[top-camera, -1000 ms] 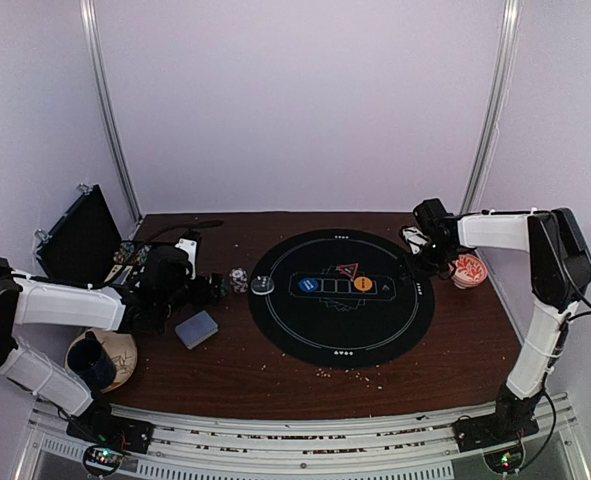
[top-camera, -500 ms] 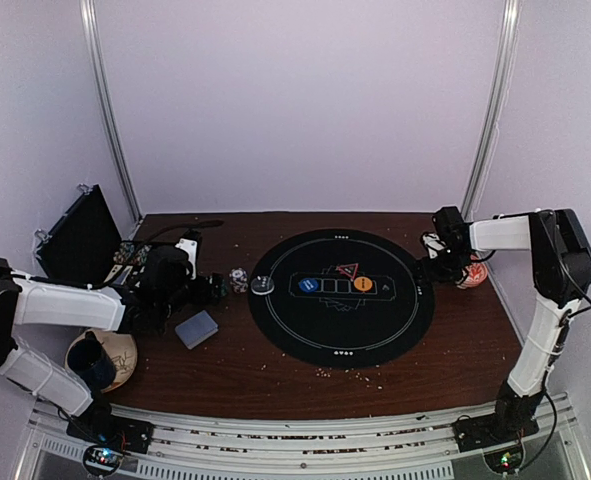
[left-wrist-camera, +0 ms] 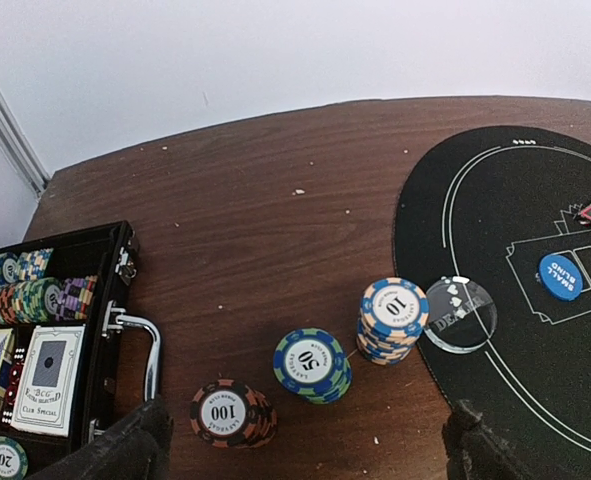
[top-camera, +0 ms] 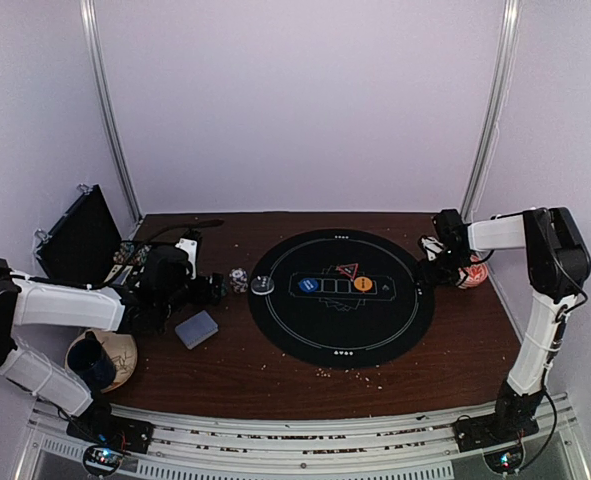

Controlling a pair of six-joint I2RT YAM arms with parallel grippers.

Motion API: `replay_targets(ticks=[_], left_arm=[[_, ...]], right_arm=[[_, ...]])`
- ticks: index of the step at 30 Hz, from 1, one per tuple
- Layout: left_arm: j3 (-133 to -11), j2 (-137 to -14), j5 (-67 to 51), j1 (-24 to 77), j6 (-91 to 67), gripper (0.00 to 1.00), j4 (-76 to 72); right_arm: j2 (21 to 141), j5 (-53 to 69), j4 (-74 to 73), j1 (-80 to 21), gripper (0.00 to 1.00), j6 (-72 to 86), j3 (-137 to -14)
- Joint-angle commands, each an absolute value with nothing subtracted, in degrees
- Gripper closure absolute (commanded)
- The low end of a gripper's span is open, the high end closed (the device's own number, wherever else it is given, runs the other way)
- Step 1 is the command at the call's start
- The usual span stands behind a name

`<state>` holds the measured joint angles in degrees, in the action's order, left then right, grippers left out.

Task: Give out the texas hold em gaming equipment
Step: Move the poker table mat to the center of the board.

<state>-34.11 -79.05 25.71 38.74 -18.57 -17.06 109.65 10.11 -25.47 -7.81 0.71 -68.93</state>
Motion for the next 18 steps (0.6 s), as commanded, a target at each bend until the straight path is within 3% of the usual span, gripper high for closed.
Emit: replay_targets(ticks=[1,13,18], left_arm=[[-35.2,-77.8,26.0,39.1,-18.4,0.02,-19.2],[-35.0,-76.8,26.4,39.1,-18.4,0.02,-18.8],[-35.1,-77.0,26.7,39.2,-18.1,0.02,-18.7]], right_arm=[[112.2,13.5,-26.3,-7.8,0.44,1.4,-69.7],[112.5,16.4,-27.0,-8.2,0.7,0.8,-70.1],[112.5,17.1,-26.9,-8.3,0.76,0.8,-70.2]])
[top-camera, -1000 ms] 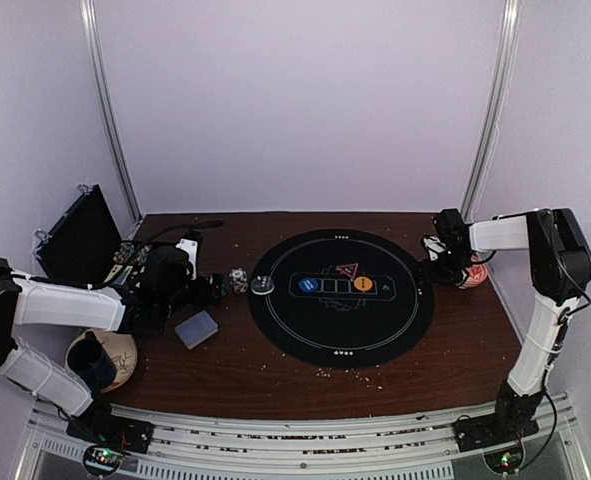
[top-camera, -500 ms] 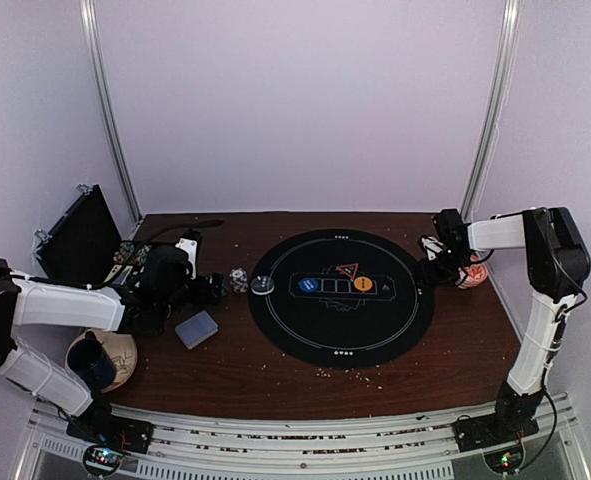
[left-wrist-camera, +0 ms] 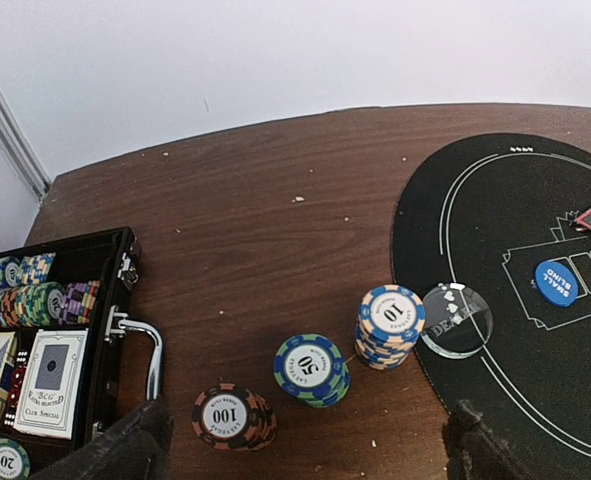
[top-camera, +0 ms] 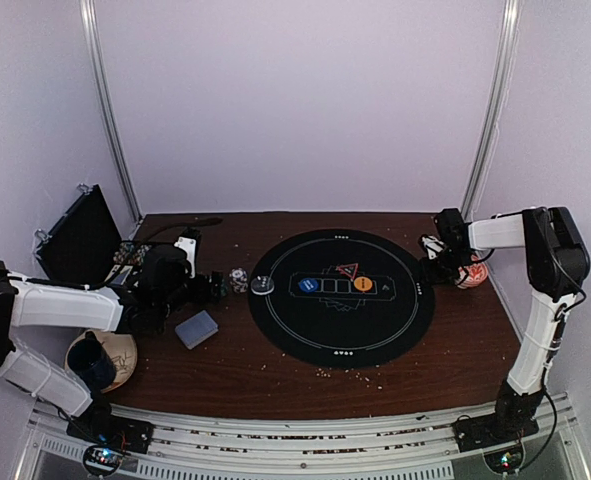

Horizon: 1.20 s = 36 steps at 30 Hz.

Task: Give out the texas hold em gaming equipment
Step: Move the poker table mat to the center of the board.

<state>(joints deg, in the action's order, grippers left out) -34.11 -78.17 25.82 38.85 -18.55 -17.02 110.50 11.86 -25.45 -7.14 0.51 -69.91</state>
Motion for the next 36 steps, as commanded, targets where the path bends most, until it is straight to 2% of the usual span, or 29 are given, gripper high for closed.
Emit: replay_targets(ticks=[1,8,23,36], left_arm=[[-35.2,-77.0,26.7,39.1,-18.2,0.02,-18.7],[-35.2,-77.1,26.7,39.1,-18.2,0.02,-18.7],[-35.2,-76.6,26.4,39.2,-18.3,0.02,-18.5],[-35.2,-76.6,26.0,39.2,-18.4,0.02,-18.3]], right_arm=[[112.5,17.6,-27.0,-8.3,0.78,0.6,-70.3],[111.0,13.5,-26.0,-8.6,1.0,1.3,-70.0],[106.5,-1.3,-27.0,-7.3,1.0,-0.2,-69.0],[106.7,-4.7,-26.9,-5.9,1.0,-1.8,-68.5]])
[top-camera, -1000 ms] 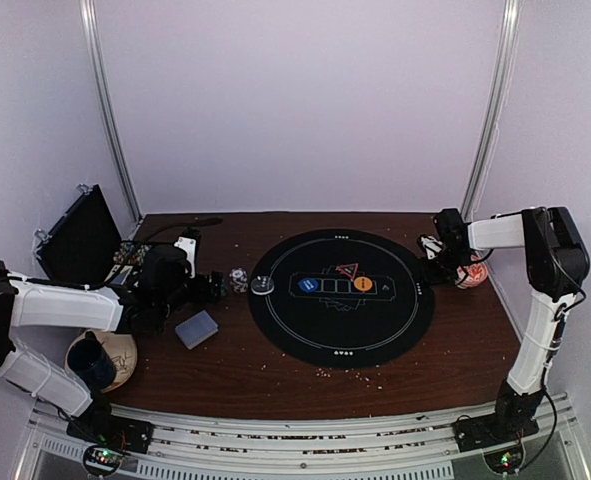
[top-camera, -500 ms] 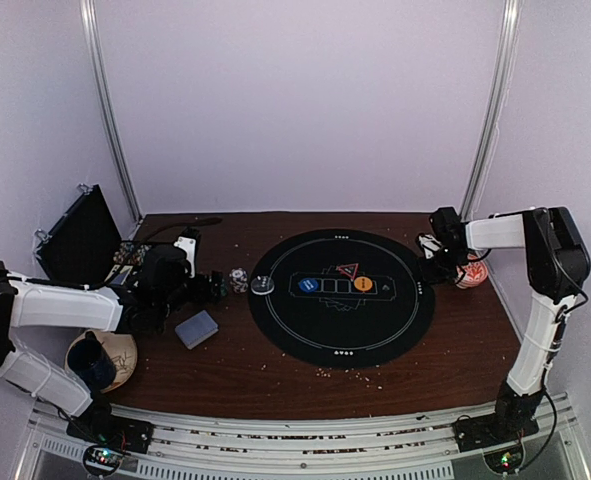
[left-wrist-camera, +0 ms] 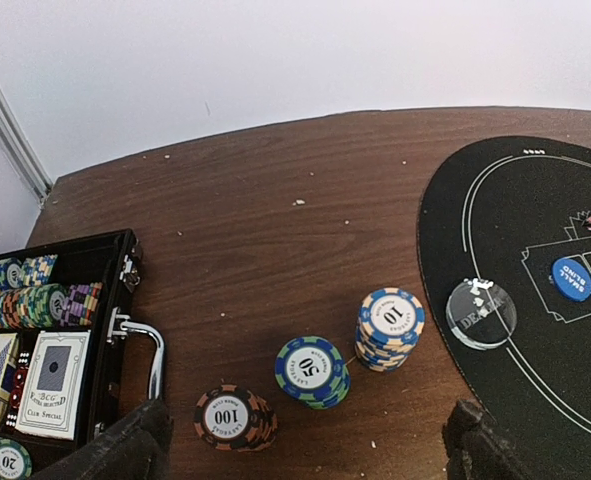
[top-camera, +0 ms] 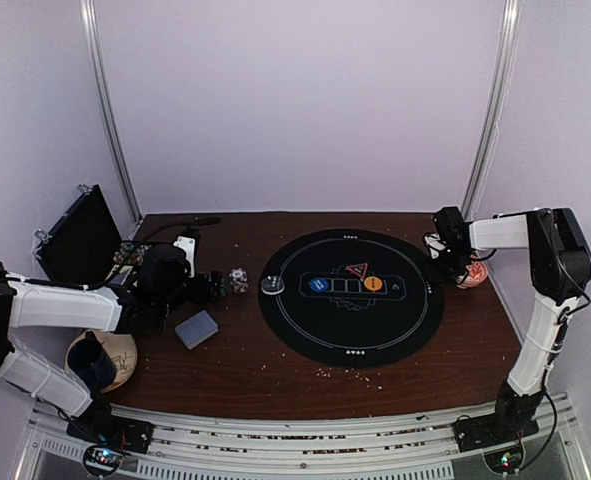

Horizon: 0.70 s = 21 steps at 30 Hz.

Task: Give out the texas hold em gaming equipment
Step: Move the poker table mat to the center of the board.

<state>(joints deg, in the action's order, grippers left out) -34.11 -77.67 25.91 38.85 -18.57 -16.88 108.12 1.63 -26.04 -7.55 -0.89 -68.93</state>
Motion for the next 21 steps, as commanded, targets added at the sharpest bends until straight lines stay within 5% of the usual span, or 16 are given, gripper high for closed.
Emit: replay_targets(ticks=[1,3,11,21], left_arm=[[-35.2,-76.6,25.9,39.2,-18.4,0.02,-18.4],[-35.2,-76.5,25.9,39.2,-18.4,0.02,-18.4],[-35.4,-77.0,26.1,39.2,-18.4,0.02,-18.4],[-35.6,-77.7,26.3,39.3,-18.4,0.02,-18.3]], right_arm=[[106.9,-4.4,-27.0,-5.9,1.0,-1.9,-68.4],[107.2,-4.0,-27.0,-5.9,0.98,-2.1,-68.5],[105.3,0.2,-27.9,-6.7,0.51,-2.6,-70.0],[97.1,2.5,-32.0,-16.2,0.23,-8.3,-78.8]])
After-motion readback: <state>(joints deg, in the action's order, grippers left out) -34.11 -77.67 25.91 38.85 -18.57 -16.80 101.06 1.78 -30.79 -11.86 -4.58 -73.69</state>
